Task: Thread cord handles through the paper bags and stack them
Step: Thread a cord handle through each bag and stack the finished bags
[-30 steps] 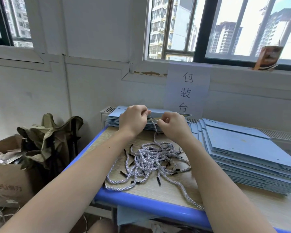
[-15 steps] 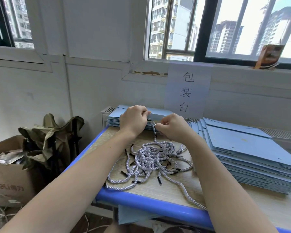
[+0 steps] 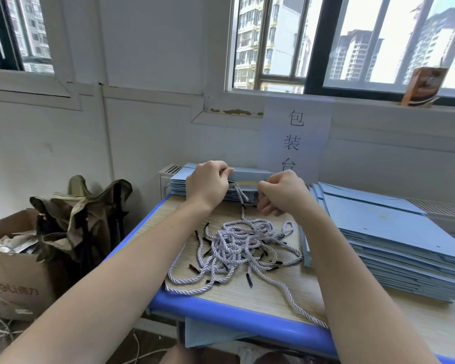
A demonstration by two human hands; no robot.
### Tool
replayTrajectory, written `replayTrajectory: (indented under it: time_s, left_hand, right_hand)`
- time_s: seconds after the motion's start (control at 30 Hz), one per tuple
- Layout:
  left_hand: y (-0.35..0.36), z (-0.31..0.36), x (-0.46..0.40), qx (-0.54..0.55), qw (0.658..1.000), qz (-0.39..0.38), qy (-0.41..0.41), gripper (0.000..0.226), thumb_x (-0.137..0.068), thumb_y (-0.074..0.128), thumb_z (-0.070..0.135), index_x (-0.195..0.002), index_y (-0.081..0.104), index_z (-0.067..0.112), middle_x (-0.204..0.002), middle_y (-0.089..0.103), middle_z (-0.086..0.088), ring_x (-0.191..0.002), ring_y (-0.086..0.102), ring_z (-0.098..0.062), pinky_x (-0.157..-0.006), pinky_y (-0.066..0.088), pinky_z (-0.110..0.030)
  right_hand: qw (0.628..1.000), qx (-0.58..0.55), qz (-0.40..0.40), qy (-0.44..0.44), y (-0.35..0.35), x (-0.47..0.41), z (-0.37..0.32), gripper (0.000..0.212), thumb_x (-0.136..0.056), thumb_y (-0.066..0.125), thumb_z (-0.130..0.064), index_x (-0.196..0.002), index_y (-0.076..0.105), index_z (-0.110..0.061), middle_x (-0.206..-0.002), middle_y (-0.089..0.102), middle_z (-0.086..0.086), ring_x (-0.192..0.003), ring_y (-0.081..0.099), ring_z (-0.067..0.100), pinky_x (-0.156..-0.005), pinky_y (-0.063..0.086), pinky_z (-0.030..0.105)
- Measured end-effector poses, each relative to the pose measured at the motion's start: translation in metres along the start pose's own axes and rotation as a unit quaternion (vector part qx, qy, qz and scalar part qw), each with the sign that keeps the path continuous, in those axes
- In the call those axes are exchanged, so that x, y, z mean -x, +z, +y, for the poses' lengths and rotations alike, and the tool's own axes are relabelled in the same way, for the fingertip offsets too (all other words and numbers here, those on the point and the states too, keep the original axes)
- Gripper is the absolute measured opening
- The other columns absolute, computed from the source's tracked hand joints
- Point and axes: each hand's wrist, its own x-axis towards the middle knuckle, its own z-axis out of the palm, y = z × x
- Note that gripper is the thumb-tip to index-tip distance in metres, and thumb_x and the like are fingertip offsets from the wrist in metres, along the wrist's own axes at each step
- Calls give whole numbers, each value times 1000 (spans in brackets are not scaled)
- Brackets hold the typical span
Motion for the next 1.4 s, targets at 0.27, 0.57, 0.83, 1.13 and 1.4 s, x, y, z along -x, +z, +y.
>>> replayTrajectory:
  time_s: [0.27,0.57,0.83,1.13,1.4]
  left_hand:
    - [-2,-8,-3,3,1000,2,-22,22,-99,57,30,-98,75,19,-73,61,1,-87,60,-30,-66,44,-35]
    - [-2,-5,-3,24,1000,-10,10,21,-98,59,30,-93,75,18,-69,61,3,-80,60,-28,-66,47,-36]
    - [-1,-2,0,7,998,-35,59,19,-98,58,34,-95,74,24,-81,71,2,-83,60,-22,-67,39,-31]
    - [-3,0,0,23,999,-13,28,21,-98,58,36,-93,74,23,-72,64,6,-79,55,-20,-67,40,-32]
    - [-3,0,0,32,999,2,24,22,-98,59,36,-90,74,22,-73,67,4,-77,58,-22,-65,42,-33]
  right_hand:
    - [982,110,-151,-25,5,6,0,25,-89,55,-16,-71,67,-4,-52,57,1,-48,49,19,-44,41,22]
    - [985,127,-104,-44,15,0,3,29,-91,53,-19,-69,65,-6,-53,60,0,-43,50,16,-49,45,24]
    - [955,248,133,-96,20,-7,15,20,-96,55,-32,-86,69,-21,-81,63,1,-81,60,26,-62,40,30]
    - [971,97,191,-105,9,-11,14,18,-96,61,-31,-85,65,-17,-75,64,1,-78,61,25,-70,50,35]
    - [992,122,10,-28,16,-7,8,54,-92,64,-52,-62,67,-7,-54,66,1,-45,54,15,-56,50,31]
